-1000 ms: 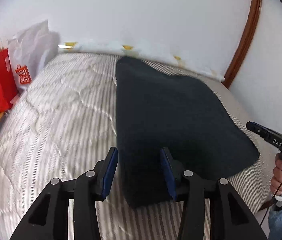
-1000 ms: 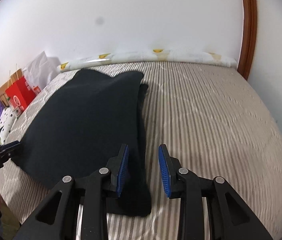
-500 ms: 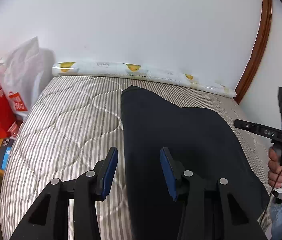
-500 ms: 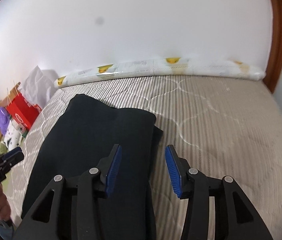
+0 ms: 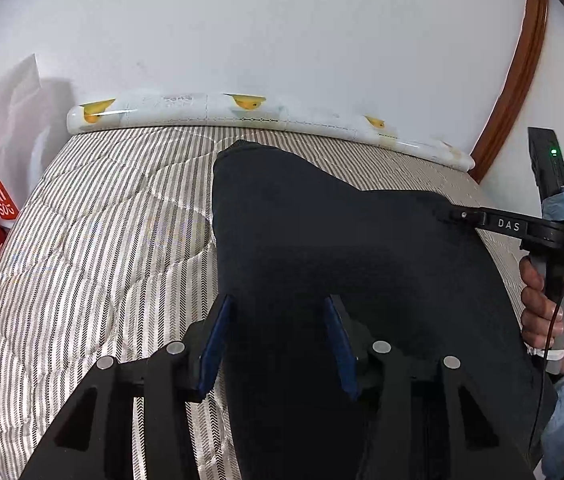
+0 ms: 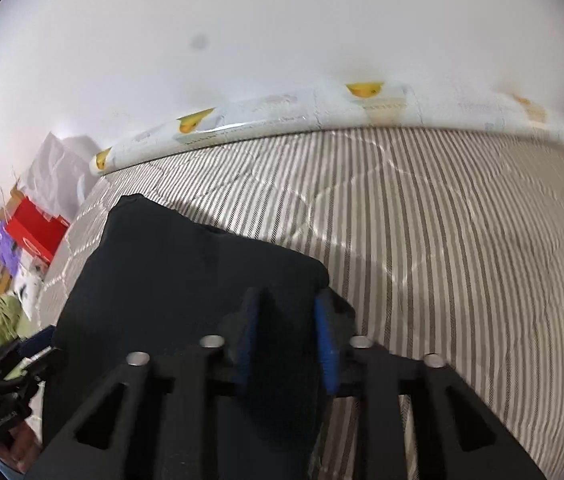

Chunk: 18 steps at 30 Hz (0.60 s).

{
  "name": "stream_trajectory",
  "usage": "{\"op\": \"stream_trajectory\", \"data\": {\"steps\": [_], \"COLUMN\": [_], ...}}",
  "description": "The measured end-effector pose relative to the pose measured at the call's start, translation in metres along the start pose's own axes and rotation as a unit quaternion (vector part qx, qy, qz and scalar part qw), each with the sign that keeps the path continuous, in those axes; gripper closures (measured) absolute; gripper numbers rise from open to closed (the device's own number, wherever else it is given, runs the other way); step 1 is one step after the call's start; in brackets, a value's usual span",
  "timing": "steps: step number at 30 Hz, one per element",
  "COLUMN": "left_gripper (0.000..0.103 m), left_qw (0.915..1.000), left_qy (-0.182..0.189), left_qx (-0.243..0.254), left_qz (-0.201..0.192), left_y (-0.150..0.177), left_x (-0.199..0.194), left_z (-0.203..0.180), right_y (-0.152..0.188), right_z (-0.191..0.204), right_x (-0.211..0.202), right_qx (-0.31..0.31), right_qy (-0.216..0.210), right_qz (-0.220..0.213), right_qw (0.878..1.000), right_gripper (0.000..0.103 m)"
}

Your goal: Fold small clothes

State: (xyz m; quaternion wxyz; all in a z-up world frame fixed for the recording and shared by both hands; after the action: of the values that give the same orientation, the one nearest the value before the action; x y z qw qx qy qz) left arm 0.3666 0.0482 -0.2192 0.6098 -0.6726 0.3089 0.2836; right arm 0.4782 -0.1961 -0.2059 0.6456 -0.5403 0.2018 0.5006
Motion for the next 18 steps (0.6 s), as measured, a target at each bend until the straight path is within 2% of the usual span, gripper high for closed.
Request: {"op": "stream_trajectory", "data": {"steps": [1,3,4,6,8,11,13,18], "left_gripper": [0.058,0.057,0.057,0.057,0.057,0.057,0.057,0.057], "left_qw": [1.0000,1.0000,1.0000,1.0000,1.0000,1.0000,1.0000,0.9999], "left_qy": [0.000,0.002,0.003,0.005,0.000,-0.003,-0.003,-0.004], "left_qx": [0.000,0.000,0.000,0.002,0.006,0.005,0.007,0.012], "left_qz": [0.000,-0.001,0.000,0.001,0.002,0.004,0.004,0.002], "left_y": [0.000,0.001,0.000,0.000,0.000,0.002,0.005,0.014], "left_x": [0.000,-0.001,-0.001,-0.002,-0.002,-0.004,-0.008,-0.018], "left_z": [0.000,0.000,0.000,-0.001,-0.002,-0.003,-0.003,-0.004], "right_y": [-0.001,-0.003,-0.004,-0.006,-0.007,-0.005,-0.003,0.008], "right_z": [0.004,0.009,0.008,0.002,-0.004,-0.010,-0.010,-0.017], "right_x": [-0.002,-0.014,-0.025,-0.037,-0.031,-0.008,-0.004,-0.041], "right_qx": [-0.017,-0.037,-0.041,-0.034,-0.022,-0.009,-0.003,0.025], "right_qy": [-0.002,-0.012,-0.021,-0.028,-0.024,-0.013,-0.009,-0.019], "right_qz": [-0.008,-0.038,-0.068,-0.097,-0.089,-0.047,-0.028,-0.034], "right_qw": [1.000,0.999,0.997,0.994,0.996,0.999,1.000,0.999], "right_gripper": [0.092,0.095,0.095,0.095,0.095,0.095,0.088,0.076]}}
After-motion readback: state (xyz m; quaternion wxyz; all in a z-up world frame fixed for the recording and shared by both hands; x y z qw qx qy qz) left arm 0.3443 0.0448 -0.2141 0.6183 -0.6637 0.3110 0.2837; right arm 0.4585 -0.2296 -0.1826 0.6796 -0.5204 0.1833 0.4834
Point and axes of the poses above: each gripper's, at about its wrist camera, not at the fingertips, and x roughly the way its jaws point, z to its left, y to its underside, the point moved 3 cm from there along x, roughly the way its jaws point, and after that the axes turned 7 degrees about -y, right-handed, at the moved point
